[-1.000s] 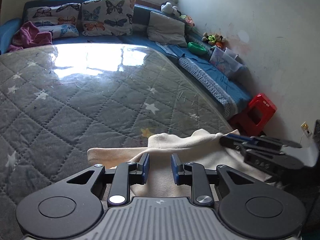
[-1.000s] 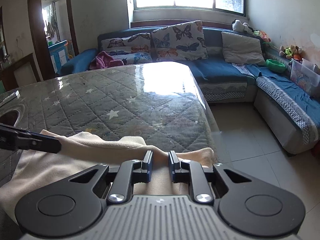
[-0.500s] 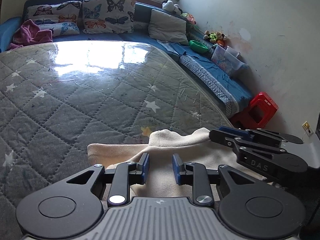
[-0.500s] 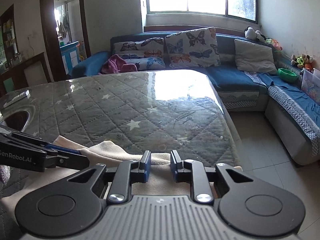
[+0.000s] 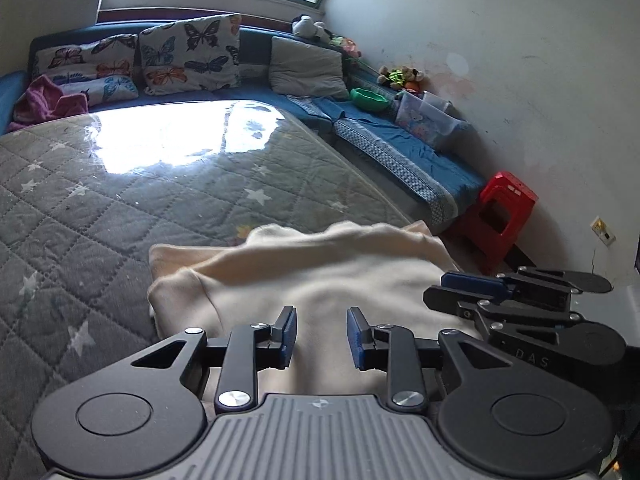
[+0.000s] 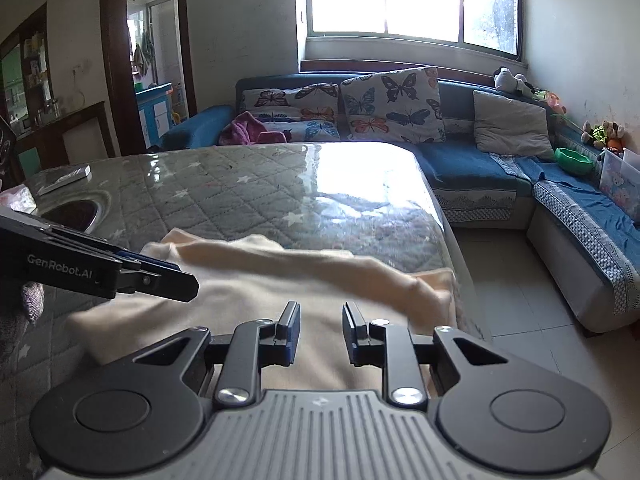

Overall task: Fold clothes
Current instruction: 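Lower the folded edge onto the bundle with both grippers, then open both grippers and pull them back from the folded sweatshirt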

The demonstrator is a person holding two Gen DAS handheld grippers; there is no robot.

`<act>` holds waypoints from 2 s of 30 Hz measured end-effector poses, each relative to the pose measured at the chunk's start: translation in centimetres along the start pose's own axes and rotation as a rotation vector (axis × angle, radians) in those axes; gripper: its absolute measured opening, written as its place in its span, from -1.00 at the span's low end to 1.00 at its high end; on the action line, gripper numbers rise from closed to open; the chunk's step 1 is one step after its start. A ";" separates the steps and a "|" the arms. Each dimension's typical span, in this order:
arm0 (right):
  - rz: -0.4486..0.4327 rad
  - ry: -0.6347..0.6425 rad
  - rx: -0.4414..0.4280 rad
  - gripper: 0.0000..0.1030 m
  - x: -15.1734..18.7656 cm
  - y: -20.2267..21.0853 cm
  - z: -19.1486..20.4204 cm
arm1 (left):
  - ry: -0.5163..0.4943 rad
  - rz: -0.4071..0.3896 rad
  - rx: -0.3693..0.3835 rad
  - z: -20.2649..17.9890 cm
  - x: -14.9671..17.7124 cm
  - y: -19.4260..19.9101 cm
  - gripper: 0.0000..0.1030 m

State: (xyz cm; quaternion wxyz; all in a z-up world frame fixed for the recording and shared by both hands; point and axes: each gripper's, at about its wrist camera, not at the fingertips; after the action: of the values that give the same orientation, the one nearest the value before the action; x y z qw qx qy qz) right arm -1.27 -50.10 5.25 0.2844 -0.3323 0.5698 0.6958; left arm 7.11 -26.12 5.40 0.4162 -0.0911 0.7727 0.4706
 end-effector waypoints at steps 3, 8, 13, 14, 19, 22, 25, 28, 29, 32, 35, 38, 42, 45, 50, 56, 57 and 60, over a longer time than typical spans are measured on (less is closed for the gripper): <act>-0.001 -0.001 0.017 -0.56 1.4 1.0 -0.1 | -0.018 -0.004 -0.003 -0.6 0.9 0.4 -0.41; 0.004 -0.009 0.044 -0.56 3.5 2.6 -0.8 | -0.049 -0.011 -0.008 -1.6 2.3 1.1 -0.41; -0.009 -0.043 0.056 -0.56 4.3 3.8 -1.6 | -0.080 -0.017 -0.012 -2.5 3.8 1.8 -0.41; -0.019 -0.049 0.057 -0.56 4.2 4.0 -1.7 | -0.077 -0.019 -0.015 -2.5 3.9 1.9 -0.41; -0.045 -0.082 0.064 -0.56 3.9 4.0 -2.4 | -0.076 -0.013 -0.020 -2.5 4.5 1.8 -0.41; -0.022 -0.107 0.075 -0.56 4.5 3.1 -3.2 | -0.066 -0.015 -0.015 -2.4 4.5 1.9 -0.41; -0.023 -0.116 0.077 -0.56 4.5 3.4 -3.3 | -0.069 -0.014 -0.017 -2.5 4.5 2.1 -0.40; -0.040 -0.100 0.066 -0.56 4.0 3.7 -2.6 | -0.050 -0.026 -0.018 -2.5 4.4 2.5 -0.38; -0.047 -0.089 0.058 -0.56 3.8 3.7 -2.2 | -0.043 -0.030 -0.018 -2.4 4.4 2.7 -0.38; -0.052 -0.063 0.022 -0.54 3.6 3.3 -0.9 | -0.023 -0.039 -0.031 -2.1 4.6 3.1 -0.37; -0.041 -0.029 -0.015 -0.53 3.9 2.2 0.7 | -0.007 -0.037 -0.040 -1.7 4.9 3.4 -0.37; -0.036 0.000 -0.003 -0.44 4.4 1.5 1.5 | -0.001 -0.036 -0.042 -1.6 5.1 3.7 -0.37; -0.058 0.024 0.003 -0.43 4.2 2.0 2.2 | 0.015 -0.058 -0.041 -1.5 5.1 4.5 -0.37; -0.065 0.027 -0.011 -0.37 4.1 2.2 2.5 | 0.036 -0.053 -0.044 -1.0 5.4 4.3 -0.38; -0.043 0.035 -0.011 -0.31 4.6 1.2 2.8 | 0.089 -0.023 -0.021 -0.3 6.0 4.1 -0.38; -0.058 0.021 -0.010 -0.02 4.5 1.8 2.9 | 0.094 -0.016 -0.023 -0.9 5.9 4.7 -0.19; -0.061 0.019 -0.007 0.08 4.5 2.0 3.0 | 0.092 -0.016 -0.024 -1.0 5.9 4.8 -0.14; -0.068 0.013 0.002 0.20 4.7 2.4 3.1 | 0.084 -0.015 -0.032 -1.2 6.1 5.2 0.00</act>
State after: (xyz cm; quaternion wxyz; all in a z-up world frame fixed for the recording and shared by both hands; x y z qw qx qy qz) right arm -6.49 -47.41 3.44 0.3044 -0.3556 0.5605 0.6831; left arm -0.27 -22.76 4.61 0.3853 -0.1233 0.7810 0.4757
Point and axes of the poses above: each gripper's, at about its wrist camera, not at the fingertips, and y roughly against the way its jaws point, z to its left, x to its underside, and after that the axes turned 7 degrees about -y, right-handed
